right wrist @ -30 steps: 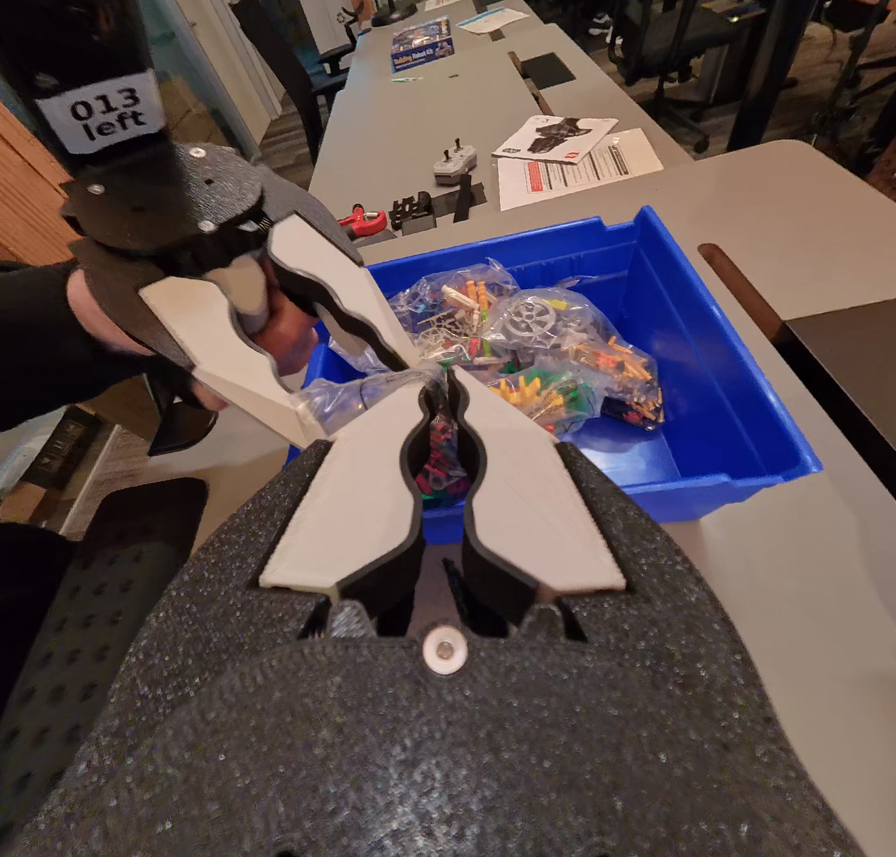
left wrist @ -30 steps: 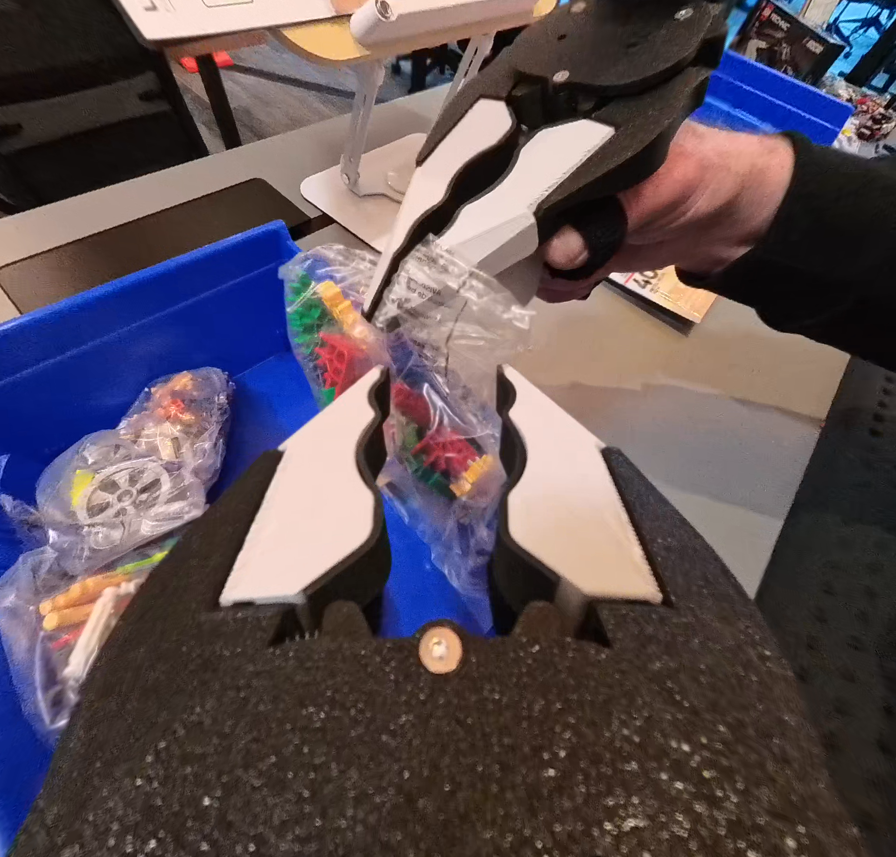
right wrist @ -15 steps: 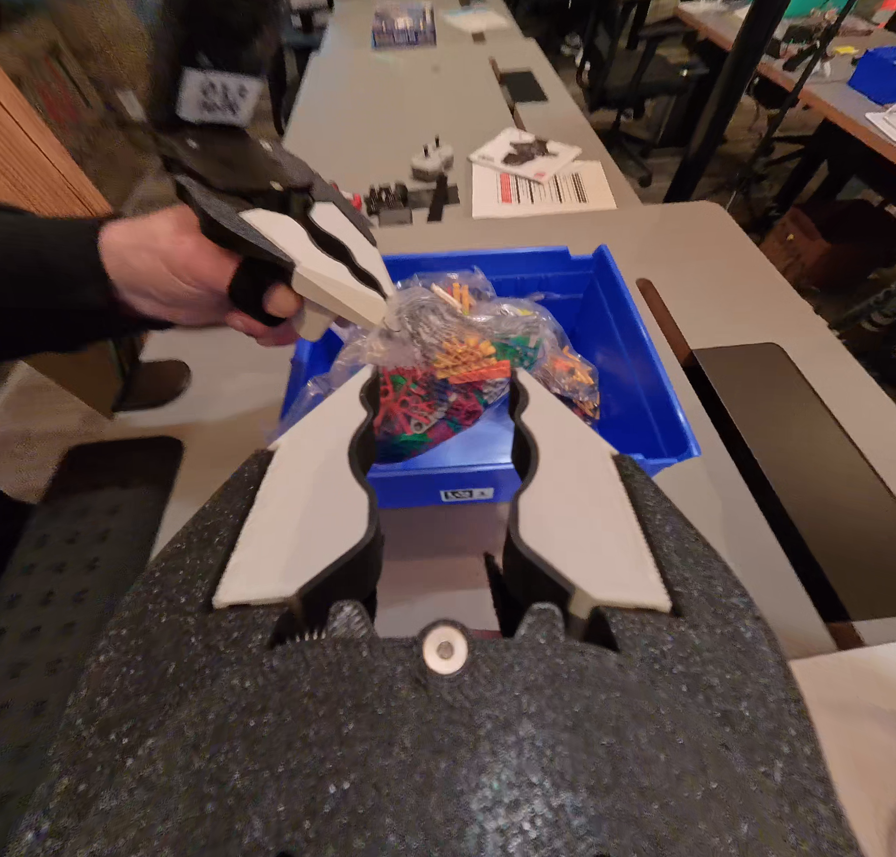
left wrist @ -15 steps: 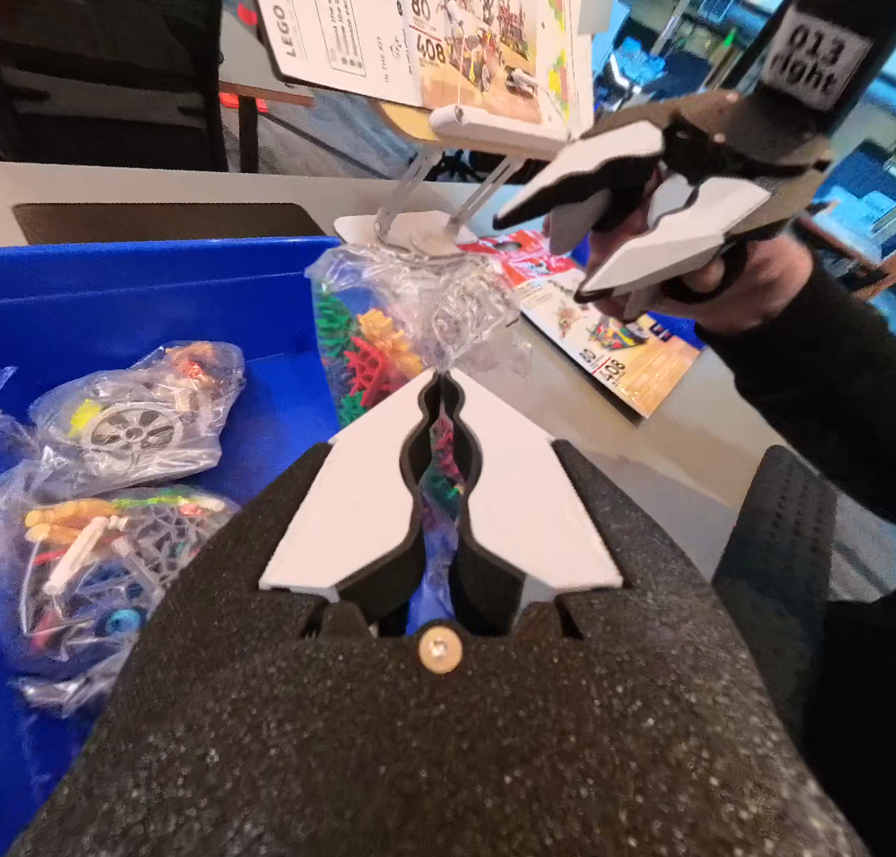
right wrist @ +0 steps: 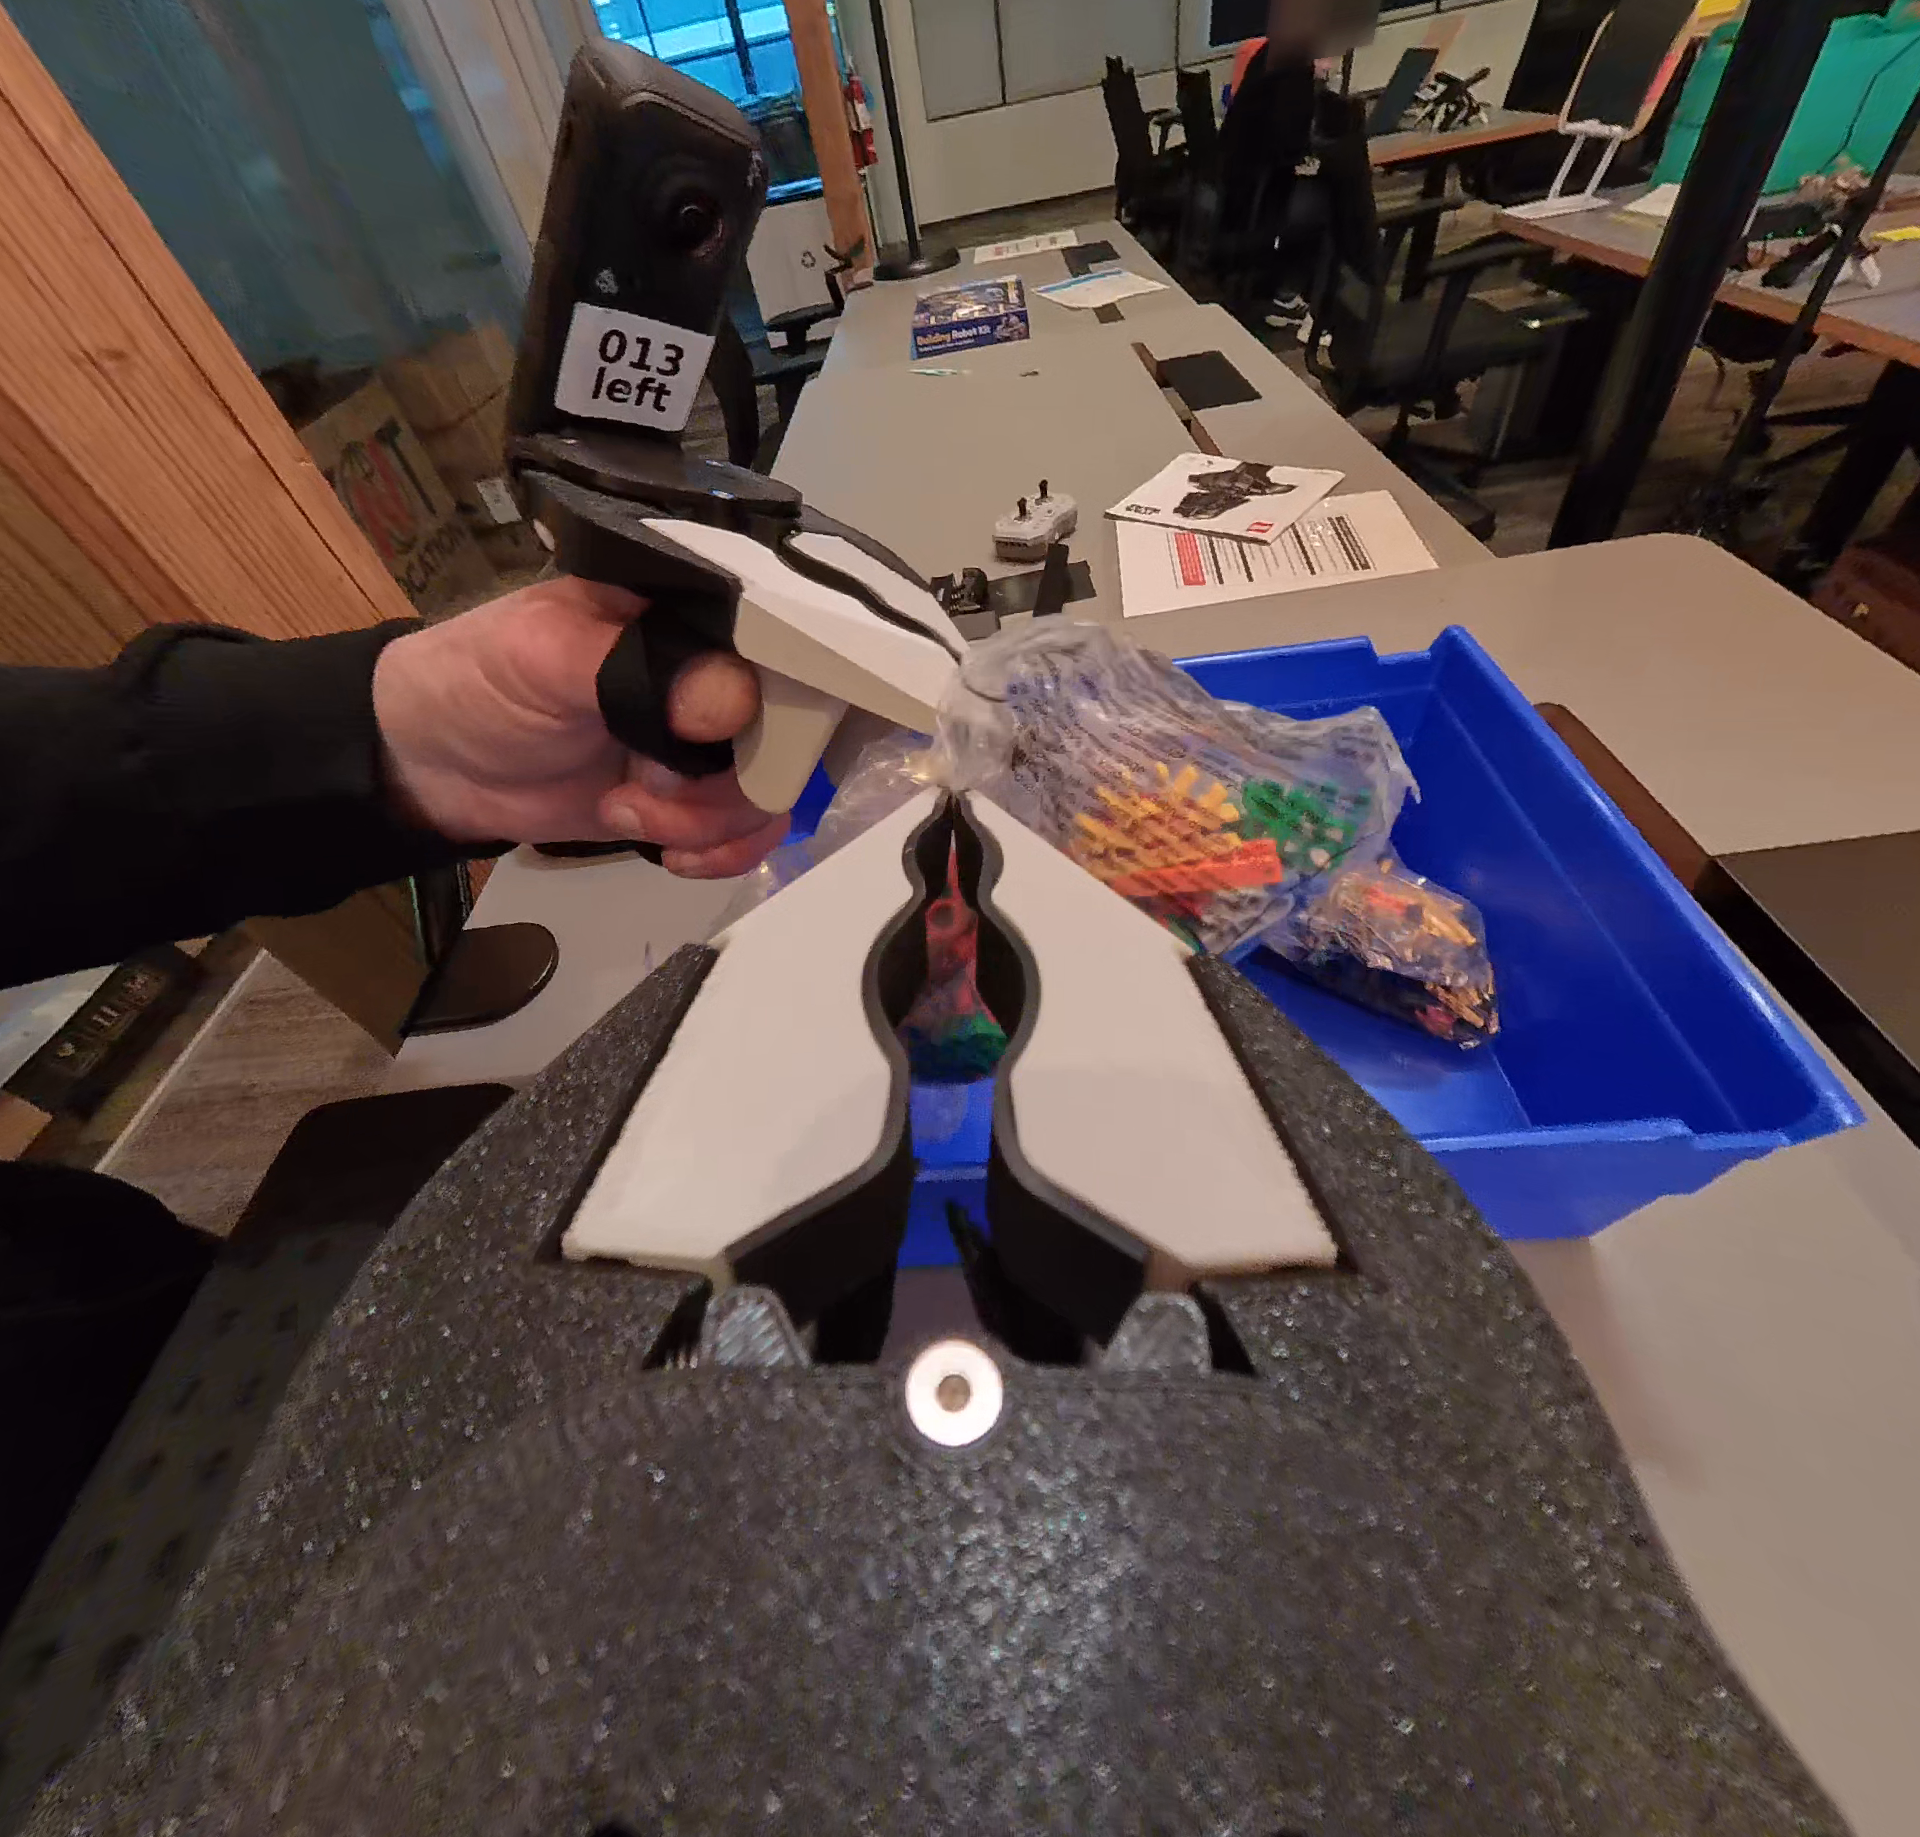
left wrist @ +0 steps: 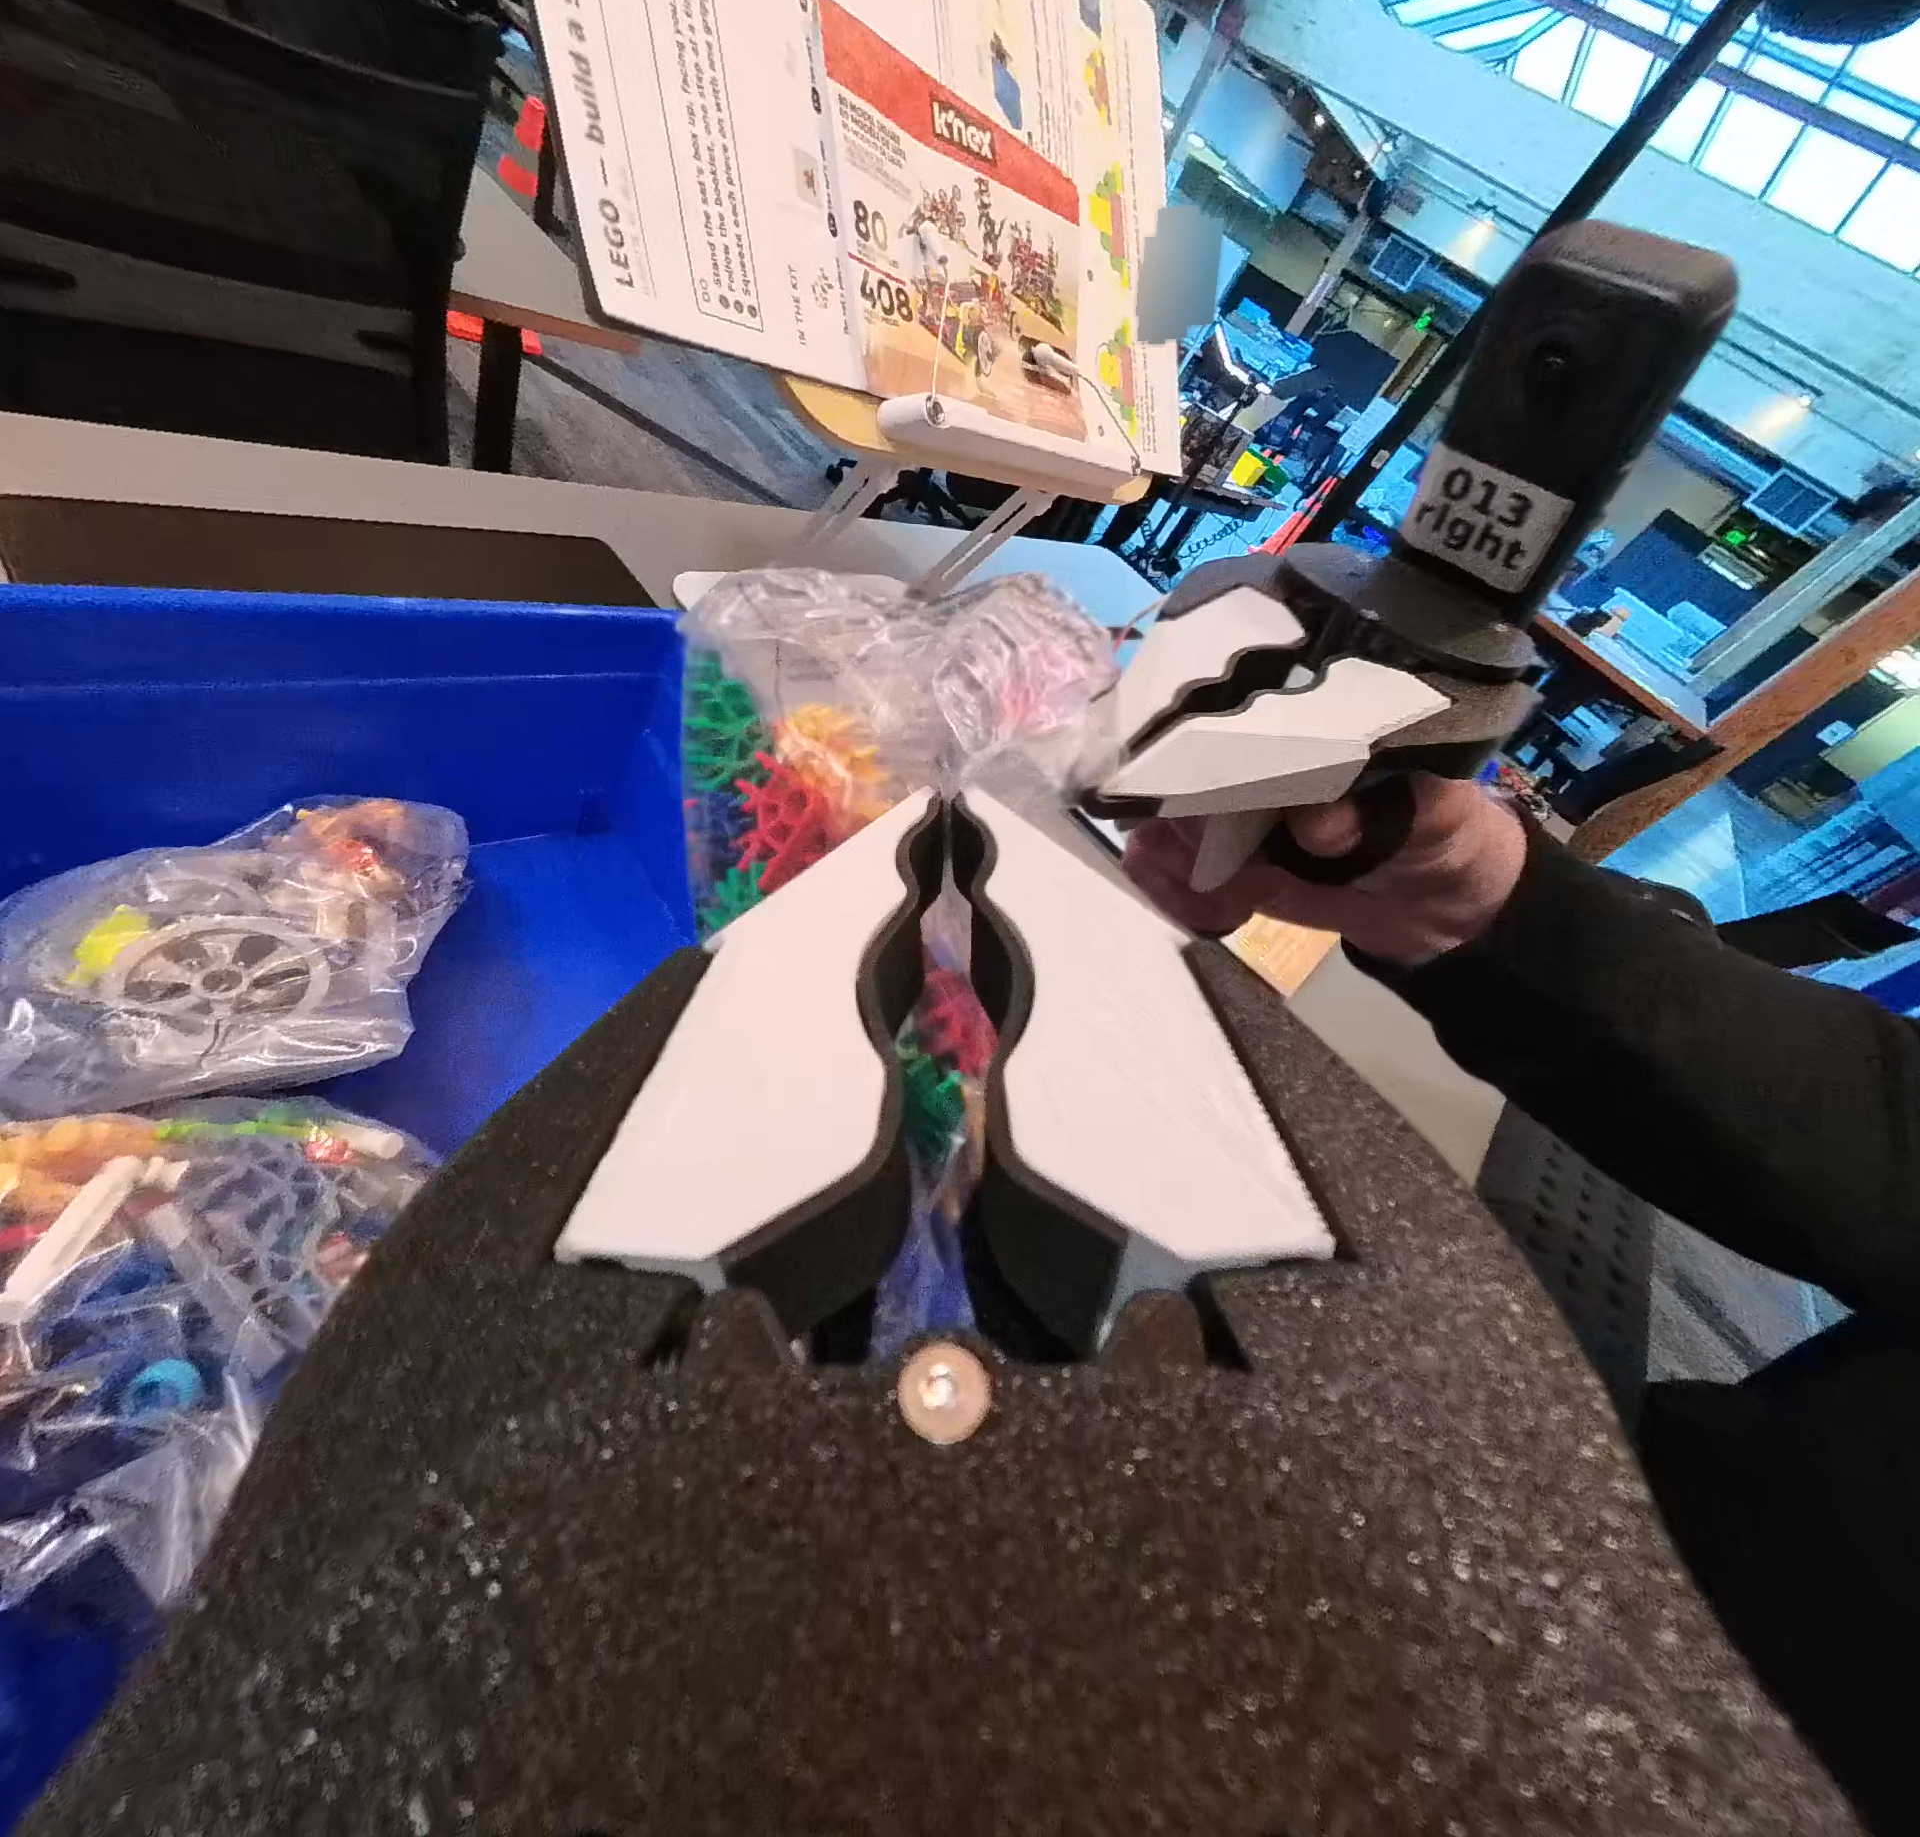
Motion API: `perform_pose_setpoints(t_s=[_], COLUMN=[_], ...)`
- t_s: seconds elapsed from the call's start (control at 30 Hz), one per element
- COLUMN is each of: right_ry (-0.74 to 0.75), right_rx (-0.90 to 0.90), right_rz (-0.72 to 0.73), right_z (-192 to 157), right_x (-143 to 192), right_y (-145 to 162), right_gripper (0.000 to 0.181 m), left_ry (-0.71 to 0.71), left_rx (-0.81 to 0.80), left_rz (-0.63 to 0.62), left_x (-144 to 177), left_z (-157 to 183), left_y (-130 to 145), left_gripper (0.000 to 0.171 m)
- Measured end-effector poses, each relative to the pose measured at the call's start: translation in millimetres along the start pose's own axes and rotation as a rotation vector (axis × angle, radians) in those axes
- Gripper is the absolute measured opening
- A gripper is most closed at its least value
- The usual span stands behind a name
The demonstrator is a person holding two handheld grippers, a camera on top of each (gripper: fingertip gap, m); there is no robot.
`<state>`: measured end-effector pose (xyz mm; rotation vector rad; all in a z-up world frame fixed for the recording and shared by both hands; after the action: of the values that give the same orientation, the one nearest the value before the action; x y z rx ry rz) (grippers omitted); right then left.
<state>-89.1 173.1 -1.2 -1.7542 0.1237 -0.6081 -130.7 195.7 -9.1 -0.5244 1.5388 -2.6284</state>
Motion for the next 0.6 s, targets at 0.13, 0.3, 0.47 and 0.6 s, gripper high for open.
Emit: perform_pose_setpoints(t_s=[0.13, 0.3, 0.47, 0.6], right_ry=[0.006, 0.044, 0.067, -0.006], right_rx=[-0.001, -0.115, -0.189, -0.195], right_rz=[0.005, 0.051, 0.138, 0.094], right_z=[-1, 16, 17, 4], right_x=[7, 22, 25, 21], right_y=[-4, -12, -23, -16], right_gripper=[0.0, 0.0, 0.0, 0.037], left_ry=[0.025, 0.088, 0.106, 0.083], left_rx=[0.014, -0.049, -0.034, -0.002], left_rz=[0.021, -0.005, 0.02, 0.047], left_x=[1, 3, 2, 7], left_z=[3, 19, 27, 24], left_y=[-3, -6, -11, -13], left_gripper=[0.0, 0.0, 0.0, 0.0])
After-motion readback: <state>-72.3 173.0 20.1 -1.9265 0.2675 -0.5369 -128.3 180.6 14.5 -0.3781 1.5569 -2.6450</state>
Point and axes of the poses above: each gripper's, where its closed fingertips meet, x back along the fingers, y out of its underside, z = x × y across the jaws, the point moved 2 cm from there along x, back along the fingers, and after that the axes turned 7 degrees about -z, right-handed, at the moved point
